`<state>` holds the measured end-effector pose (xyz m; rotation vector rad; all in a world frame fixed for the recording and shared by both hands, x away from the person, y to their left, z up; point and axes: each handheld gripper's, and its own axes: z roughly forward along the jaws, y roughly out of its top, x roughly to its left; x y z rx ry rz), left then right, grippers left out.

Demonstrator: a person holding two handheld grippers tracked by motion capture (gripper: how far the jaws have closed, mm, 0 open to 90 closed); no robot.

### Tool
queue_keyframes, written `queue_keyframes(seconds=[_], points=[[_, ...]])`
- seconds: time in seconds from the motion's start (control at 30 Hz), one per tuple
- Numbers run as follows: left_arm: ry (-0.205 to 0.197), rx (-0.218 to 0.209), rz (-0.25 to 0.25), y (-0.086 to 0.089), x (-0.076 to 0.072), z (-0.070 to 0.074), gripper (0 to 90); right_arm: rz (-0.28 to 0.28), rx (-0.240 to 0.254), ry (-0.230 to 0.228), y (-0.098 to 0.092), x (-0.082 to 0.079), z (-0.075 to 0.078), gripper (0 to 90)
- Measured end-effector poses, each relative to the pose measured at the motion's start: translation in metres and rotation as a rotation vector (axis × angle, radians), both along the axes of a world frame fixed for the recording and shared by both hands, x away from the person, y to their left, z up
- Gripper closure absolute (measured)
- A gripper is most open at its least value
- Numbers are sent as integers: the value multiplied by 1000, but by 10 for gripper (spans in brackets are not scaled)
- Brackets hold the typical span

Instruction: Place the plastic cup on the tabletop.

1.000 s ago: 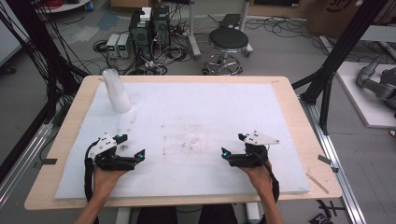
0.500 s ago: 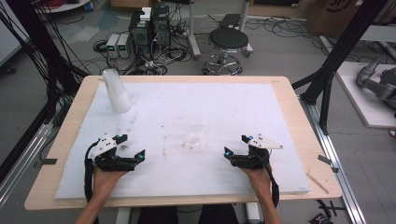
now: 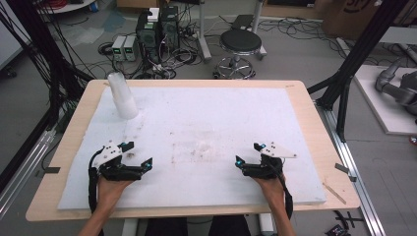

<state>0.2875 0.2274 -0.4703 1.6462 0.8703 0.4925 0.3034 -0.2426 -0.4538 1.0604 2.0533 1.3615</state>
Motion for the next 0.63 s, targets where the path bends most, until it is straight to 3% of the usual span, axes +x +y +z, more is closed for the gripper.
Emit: queue_keyframes(seconds=[0.33,0.63], points=[[-18,15,-1,-1,-2,0,17,-1,-6,-5,0,-1,0,132],[-38,0,4,0,-4,0,18,9,-13,5,1,-1,-1,132]])
